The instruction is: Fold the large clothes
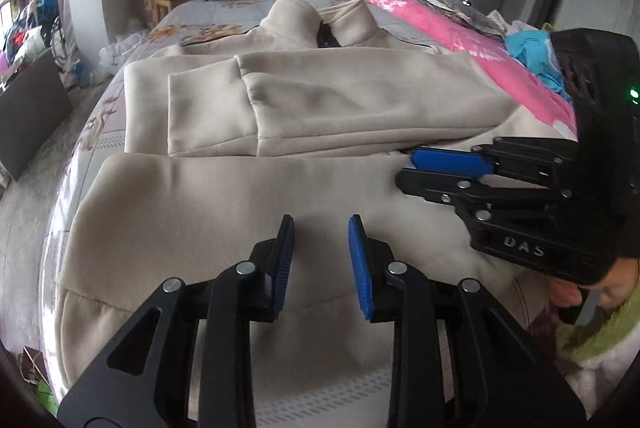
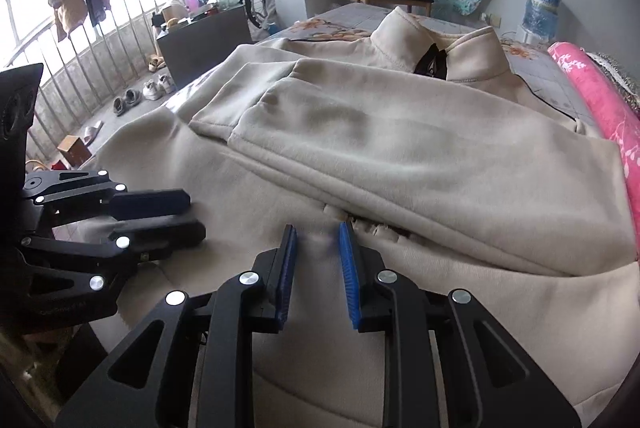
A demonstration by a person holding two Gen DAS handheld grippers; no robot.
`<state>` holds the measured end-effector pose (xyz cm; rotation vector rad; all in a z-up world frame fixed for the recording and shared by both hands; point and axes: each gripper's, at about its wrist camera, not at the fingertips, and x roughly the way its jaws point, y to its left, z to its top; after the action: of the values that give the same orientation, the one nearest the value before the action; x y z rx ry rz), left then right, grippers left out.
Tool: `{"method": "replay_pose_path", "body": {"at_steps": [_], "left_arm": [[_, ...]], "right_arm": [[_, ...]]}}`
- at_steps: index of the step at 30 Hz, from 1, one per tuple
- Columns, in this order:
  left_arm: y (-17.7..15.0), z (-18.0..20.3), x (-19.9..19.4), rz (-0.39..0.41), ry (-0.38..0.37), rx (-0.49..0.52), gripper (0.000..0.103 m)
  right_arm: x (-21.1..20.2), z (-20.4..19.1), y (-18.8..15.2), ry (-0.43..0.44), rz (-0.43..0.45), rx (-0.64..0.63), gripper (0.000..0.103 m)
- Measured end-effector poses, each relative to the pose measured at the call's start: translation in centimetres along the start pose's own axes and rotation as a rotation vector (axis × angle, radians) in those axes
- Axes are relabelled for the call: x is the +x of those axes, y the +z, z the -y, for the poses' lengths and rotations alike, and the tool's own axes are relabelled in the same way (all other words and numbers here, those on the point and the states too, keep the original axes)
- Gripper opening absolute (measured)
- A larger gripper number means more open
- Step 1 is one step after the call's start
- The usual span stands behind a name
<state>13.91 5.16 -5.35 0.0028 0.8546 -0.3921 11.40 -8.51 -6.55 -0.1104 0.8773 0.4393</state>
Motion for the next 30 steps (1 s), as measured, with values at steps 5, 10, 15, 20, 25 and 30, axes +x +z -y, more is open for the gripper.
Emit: {"method": "replay_pose_path", "body": {"at_steps": [5,10,15,20,25,30], "left_arm": [[0.0,-0.6,-0.1,-0.006,-0.015,-0.031,0.027],[-0.1,-0.5,-0.4,-0.003,-0.007,-0.006,0.027],[0.0,-0.7,-0.3,-0.012,-0.026,0.004,0.027],[0.4,-1.0,-0.2,-0.031,-0.049,0.010,0.027],[0.4,-1.1,-0.2,-0.038,-0.063,0.022,0.027],[0.3,-0.3,-2.3,0.006,-0.144,0.032,0.027]], "right_arm": [[-4.4,2.4,-1.2,-0.034,0.057,0.053,0.022],[-6.5,9.3,-4.1,-0.175,0.003,0.193,0.022],[-8.3,17.4,-6.3,-0.260,0.015,0.415,0.000],[-10.3,14.4,-5.3,-0.274,0.068,0.351,0.006],[-10.0,9.1,-5.5,-0.200,0.056,0.170,0.021],[-7.8,10.2,-7.2,-0.223,-0.012,0.199,0.021]]}}
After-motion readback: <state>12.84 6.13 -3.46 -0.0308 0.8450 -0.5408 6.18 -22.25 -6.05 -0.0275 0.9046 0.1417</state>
